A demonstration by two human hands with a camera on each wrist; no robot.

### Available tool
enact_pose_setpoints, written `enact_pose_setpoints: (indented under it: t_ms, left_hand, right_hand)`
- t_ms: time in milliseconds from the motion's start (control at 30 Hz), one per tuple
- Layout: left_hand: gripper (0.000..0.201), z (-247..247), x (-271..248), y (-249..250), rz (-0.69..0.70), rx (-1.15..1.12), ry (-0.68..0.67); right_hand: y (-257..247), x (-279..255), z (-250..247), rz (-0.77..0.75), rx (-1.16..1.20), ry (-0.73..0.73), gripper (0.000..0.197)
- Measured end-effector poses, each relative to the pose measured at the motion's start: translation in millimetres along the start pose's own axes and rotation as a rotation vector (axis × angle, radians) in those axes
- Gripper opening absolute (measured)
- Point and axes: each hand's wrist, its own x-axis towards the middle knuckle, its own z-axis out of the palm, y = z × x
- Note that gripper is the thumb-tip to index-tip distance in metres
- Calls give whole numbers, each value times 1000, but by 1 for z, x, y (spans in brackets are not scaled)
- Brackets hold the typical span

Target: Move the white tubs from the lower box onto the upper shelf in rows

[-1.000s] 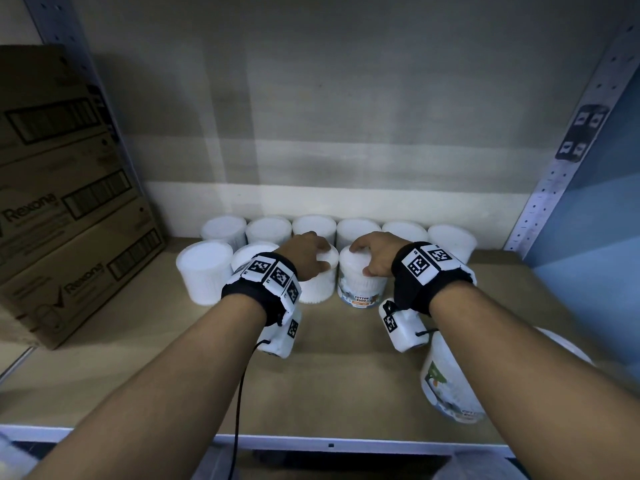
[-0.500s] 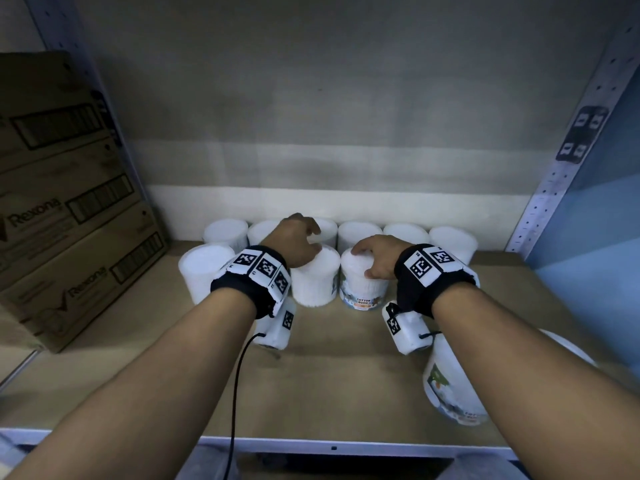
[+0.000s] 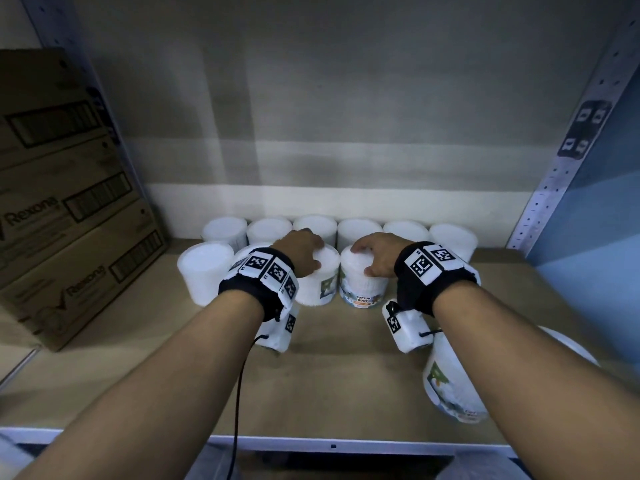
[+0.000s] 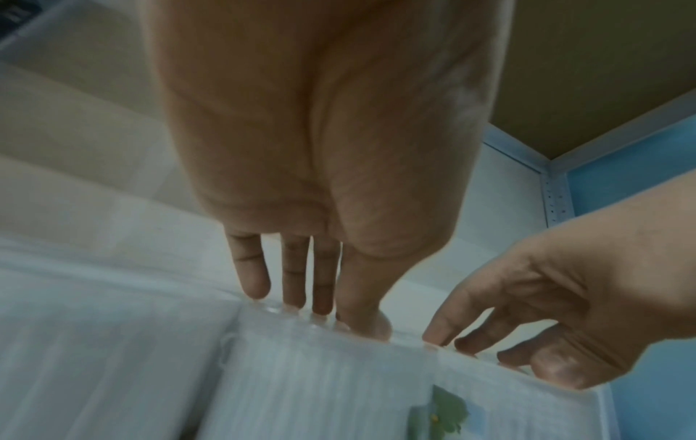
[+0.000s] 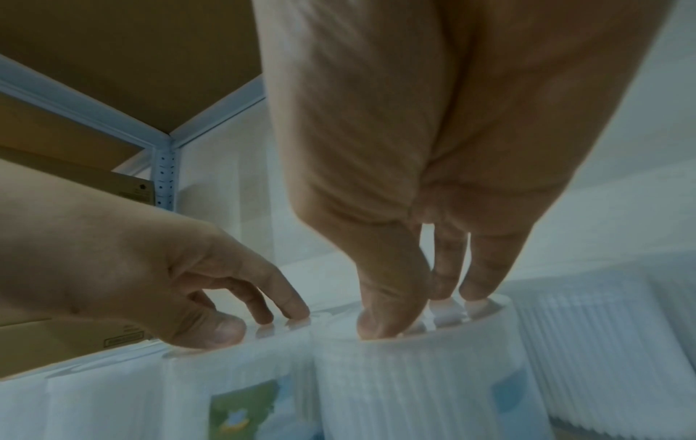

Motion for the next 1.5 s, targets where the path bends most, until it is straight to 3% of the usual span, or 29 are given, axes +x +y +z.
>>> enact_pose_setpoints:
  t_ms: [167,300,400,567,900,967,1067,1133,1267,1500]
  left_hand:
    - [55,-2,-4,3,96,-38,-24]
    - [42,4,-3,4,48,-97,196]
    - [46,8,-4,7,-36,-61,290]
    - [53,16,-5,7,-76,23,227]
    - [50,5,-5,5,23,-31,35]
    - [52,5,-7,6,33,-95,56]
    - [38,7,-7,11,-6,-161,219]
    - [40,10,-7,14,-69,-120,279]
    - [55,16,-7,16,-140,21,207]
    - [50,4,-11,13,-34,12,78]
  right_hand:
    - [0,0,1,-14,-10,7,58]
    - [0,0,2,-16,-21,3,58]
    - [0,0,1,-17,-23,2,58]
    - [1,0,1,-19,-19,0,58]
    - [0,0,1,-20,-16,-6,58]
    - [0,0,0,-18,-14,-11,58]
    - [1,0,0,-20,-13,-1,58]
    - [0,-1,0,-22,-15,-2,58]
    - [0,-1,0,-16,-15,3,57]
    - [-2,-1,0,-1,-14,-1,58]
